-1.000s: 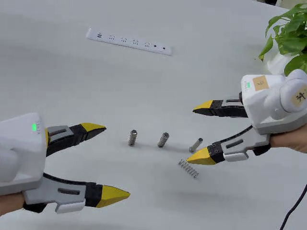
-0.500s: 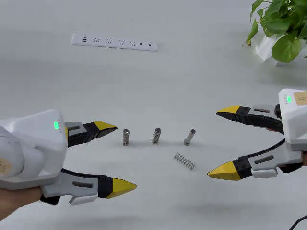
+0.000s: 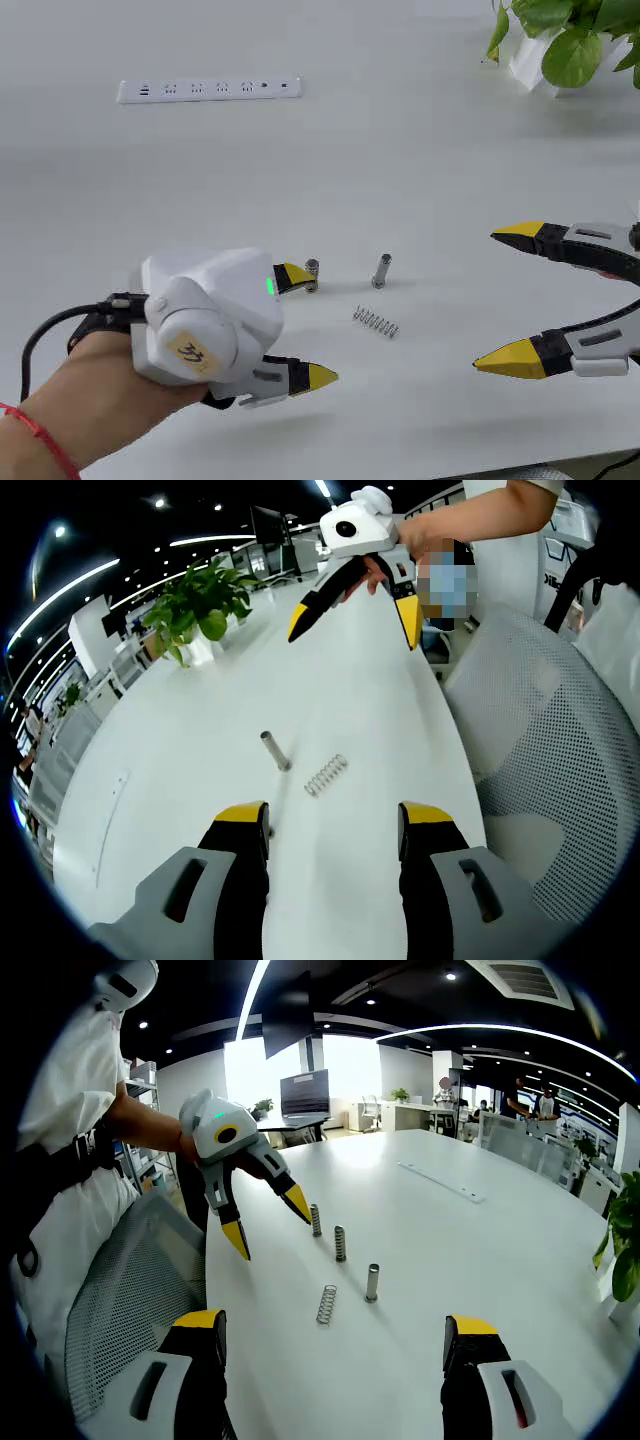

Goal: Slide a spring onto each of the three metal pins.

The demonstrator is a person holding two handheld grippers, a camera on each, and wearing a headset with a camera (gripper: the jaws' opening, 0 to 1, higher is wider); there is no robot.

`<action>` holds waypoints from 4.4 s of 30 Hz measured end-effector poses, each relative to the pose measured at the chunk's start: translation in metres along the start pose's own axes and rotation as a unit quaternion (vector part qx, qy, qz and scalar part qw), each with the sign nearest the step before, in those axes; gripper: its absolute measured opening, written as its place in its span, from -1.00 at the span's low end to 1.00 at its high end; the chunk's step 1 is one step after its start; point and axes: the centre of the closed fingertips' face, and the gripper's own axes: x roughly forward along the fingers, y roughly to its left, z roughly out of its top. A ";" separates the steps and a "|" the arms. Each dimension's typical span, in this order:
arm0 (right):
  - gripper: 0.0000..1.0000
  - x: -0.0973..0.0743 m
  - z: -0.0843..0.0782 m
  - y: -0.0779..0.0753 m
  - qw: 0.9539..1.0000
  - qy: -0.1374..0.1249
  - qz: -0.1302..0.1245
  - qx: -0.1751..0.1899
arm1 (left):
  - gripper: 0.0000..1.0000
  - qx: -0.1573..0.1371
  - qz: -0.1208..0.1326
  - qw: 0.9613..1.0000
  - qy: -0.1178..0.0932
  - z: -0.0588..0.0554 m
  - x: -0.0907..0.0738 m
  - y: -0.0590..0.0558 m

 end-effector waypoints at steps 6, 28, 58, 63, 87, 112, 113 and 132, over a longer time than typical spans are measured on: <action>0.76 -0.003 -0.008 -0.003 1.000 -0.008 -0.008 0.011 | -0.20 0.028 -0.015 0.999 0.037 -0.007 0.032 -0.001; 0.65 -0.021 -0.022 -0.009 0.997 -0.034 -0.046 0.043 | -0.40 -0.065 -0.043 0.989 0.123 -0.025 0.077 0.002; 0.58 -0.017 -0.030 -0.002 0.997 -0.040 -0.046 0.056 | -0.82 -0.088 -0.054 0.987 0.127 -0.024 0.074 -0.017; 0.58 -0.015 -0.032 0.000 0.997 -0.038 -0.044 0.059 | -0.83 -0.105 -0.059 0.984 0.128 -0.024 0.073 -0.020; 0.55 -0.001 -0.029 0.009 0.997 -0.043 -0.030 0.061 | -0.86 -0.107 -0.068 0.983 0.131 -0.022 0.062 -0.026; 0.40 -0.003 0.003 0.015 0.998 -0.045 -0.015 0.035 | -0.87 -0.151 -0.046 0.987 0.016 0.016 0.032 -0.019; 0.40 -0.003 0.007 0.015 0.998 -0.048 -0.013 0.035 | -0.87 -0.156 -0.042 0.987 0.011 0.018 0.029 -0.018; -0.26 0.001 0.079 0.048 0.996 -0.058 0.063 -0.006 | -0.87 -0.181 -0.001 0.973 -0.143 0.065 -0.036 -0.008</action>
